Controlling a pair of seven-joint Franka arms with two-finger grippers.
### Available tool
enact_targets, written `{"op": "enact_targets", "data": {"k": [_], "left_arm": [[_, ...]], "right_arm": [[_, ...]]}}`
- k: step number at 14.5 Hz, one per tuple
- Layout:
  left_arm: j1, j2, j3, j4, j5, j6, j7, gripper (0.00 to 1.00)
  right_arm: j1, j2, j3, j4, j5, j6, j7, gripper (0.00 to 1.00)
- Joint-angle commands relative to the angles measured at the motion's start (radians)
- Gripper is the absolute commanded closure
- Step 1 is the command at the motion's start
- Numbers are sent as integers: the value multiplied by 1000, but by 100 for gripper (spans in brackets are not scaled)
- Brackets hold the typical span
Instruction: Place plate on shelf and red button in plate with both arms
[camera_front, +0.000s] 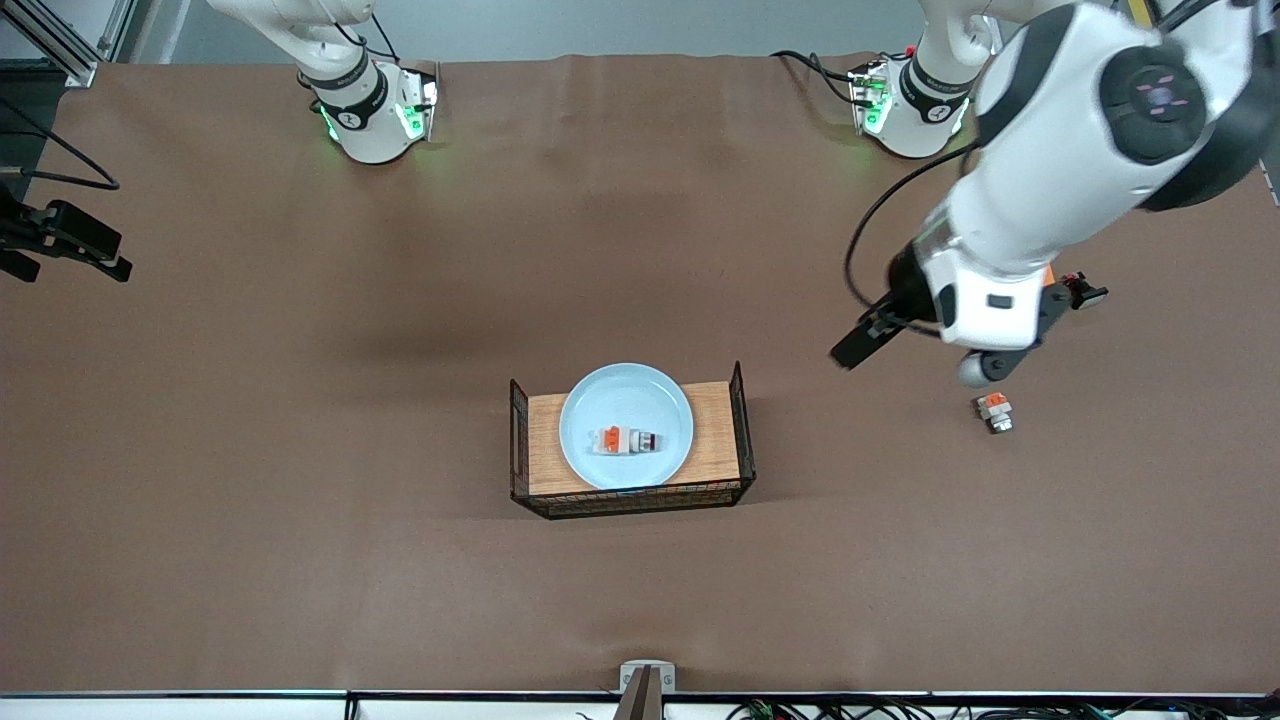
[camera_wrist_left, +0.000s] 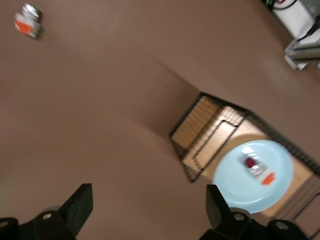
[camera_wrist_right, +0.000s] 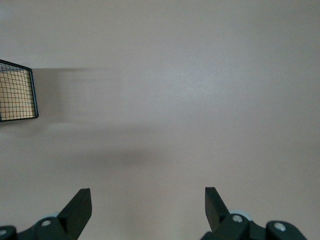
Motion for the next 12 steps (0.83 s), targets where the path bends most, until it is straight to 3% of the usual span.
{"op": "enact_targets", "data": {"k": [1,6,12], "left_arm": [[80,-70,-5,-42,-15,-84,212,1],[247,-135,-5,-44,-13,-173,617,1],[294,-191,3,-142,41,-170,763,1]], "right_arm": [[-7,3,8,11,-9,-9,-4,0],[-7,3,8,13,-10,-9,-6,0],[-9,3,8,13,-10,-9,-6,0]]}}
